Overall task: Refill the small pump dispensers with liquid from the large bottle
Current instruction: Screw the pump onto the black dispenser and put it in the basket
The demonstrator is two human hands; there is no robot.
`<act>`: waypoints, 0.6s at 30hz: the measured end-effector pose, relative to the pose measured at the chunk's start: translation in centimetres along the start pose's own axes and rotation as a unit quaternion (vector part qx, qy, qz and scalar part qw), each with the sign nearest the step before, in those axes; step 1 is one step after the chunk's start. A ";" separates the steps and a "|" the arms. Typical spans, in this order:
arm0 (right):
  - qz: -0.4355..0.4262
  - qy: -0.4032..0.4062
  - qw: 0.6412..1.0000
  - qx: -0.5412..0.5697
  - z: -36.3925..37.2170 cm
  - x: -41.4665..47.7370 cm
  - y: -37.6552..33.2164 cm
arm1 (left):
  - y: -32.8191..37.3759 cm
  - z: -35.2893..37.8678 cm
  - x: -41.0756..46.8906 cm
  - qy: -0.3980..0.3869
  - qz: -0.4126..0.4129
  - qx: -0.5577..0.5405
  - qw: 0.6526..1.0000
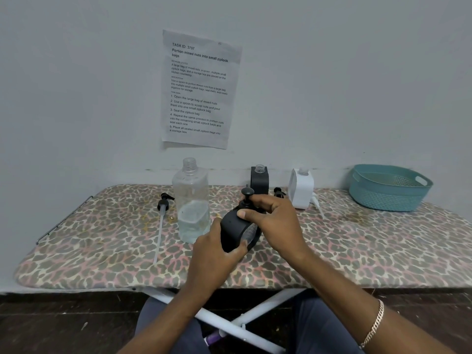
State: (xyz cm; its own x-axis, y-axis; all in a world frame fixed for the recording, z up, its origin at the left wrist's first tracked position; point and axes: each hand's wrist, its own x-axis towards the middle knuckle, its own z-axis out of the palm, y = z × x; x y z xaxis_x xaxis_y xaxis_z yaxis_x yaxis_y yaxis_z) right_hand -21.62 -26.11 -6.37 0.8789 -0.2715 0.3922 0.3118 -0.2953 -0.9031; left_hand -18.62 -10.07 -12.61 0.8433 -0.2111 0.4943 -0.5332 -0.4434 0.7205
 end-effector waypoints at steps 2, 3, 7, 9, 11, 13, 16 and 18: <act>0.001 0.016 1.000 0.000 0.2 -0.1 0.0 | 0.1 0.0 0.0 0.000 0.000 -0.005 1.000; 0.000 0.021 1.000 -0.001 0.3 -0.2 0.0 | 0.1 0.0 0.0 -0.001 0.000 -0.007 1.000; -0.004 0.035 0.999 -0.009 0.5 -0.5 -0.1 | 0.3 -0.1 -0.1 -0.003 0.002 -0.015 1.000; -0.002 0.041 0.999 -0.014 0.5 -0.5 0.1 | 0.4 -0.2 -0.1 -0.001 0.004 -0.017 1.000; 0.001 0.048 0.999 -0.014 0.6 -0.4 0.2 | 0.3 -0.2 -0.1 -0.001 0.004 -0.018 1.000; 0.007 0.053 0.999 -0.005 0.6 -0.4 0.4 | 0.1 -0.1 -0.1 0.000 0.003 -0.014 1.000; 0.011 0.048 0.999 -0.006 0.5 -0.3 0.4 | 0.0 0.0 0.0 -0.002 0.001 -0.010 1.000; 0.011 0.046 0.999 -0.010 0.4 -0.3 0.4 | 0.1 0.0 0.0 -0.001 0.003 -0.007 1.000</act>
State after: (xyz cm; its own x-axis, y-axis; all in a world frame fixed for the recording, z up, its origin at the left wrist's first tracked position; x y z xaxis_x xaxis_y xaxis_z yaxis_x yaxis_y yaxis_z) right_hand -21.56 -25.76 -6.94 0.8485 -0.3608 0.3871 0.2846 -0.3056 -0.9086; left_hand -18.69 -10.05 -12.56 0.8407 -0.2155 0.4969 -0.5385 -0.4307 0.7243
